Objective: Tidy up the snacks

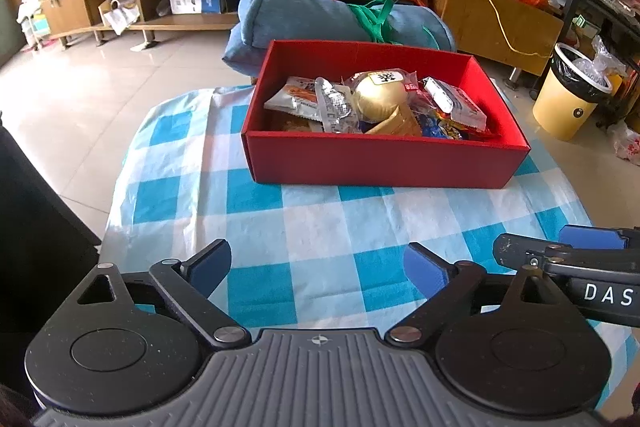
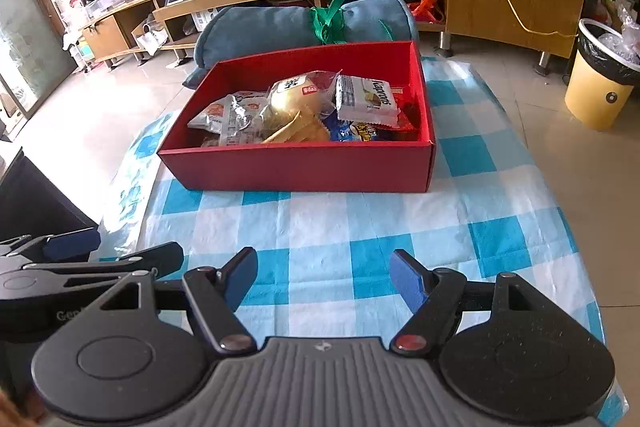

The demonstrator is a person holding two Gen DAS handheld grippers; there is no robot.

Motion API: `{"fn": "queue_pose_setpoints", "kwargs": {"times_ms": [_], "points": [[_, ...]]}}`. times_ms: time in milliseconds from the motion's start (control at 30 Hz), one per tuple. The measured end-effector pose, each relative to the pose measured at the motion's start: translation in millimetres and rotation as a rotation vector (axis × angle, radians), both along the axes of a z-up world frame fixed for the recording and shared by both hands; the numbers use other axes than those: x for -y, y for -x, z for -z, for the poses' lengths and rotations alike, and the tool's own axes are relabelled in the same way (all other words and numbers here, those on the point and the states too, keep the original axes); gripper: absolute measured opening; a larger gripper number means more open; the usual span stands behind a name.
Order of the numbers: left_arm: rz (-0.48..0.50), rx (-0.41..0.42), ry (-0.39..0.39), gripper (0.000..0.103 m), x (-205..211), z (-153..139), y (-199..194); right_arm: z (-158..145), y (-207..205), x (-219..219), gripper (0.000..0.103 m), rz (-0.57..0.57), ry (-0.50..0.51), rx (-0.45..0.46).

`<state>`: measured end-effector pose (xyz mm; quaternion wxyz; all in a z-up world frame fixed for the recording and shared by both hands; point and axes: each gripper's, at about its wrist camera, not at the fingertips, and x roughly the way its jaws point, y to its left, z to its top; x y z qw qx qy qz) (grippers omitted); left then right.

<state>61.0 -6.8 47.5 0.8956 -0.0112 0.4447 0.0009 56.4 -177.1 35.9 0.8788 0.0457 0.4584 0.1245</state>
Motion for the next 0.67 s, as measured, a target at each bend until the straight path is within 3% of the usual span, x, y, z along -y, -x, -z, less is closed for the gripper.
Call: {"fn": "queue_pose_setpoints", "kwargs": {"times_ms": [667], "points": [[0.011,0.014,-0.009,0.096,1.7,1.0,23.8,3.4,20.4,4.3,0.07,-0.01,-0.011,-0.013]]}}
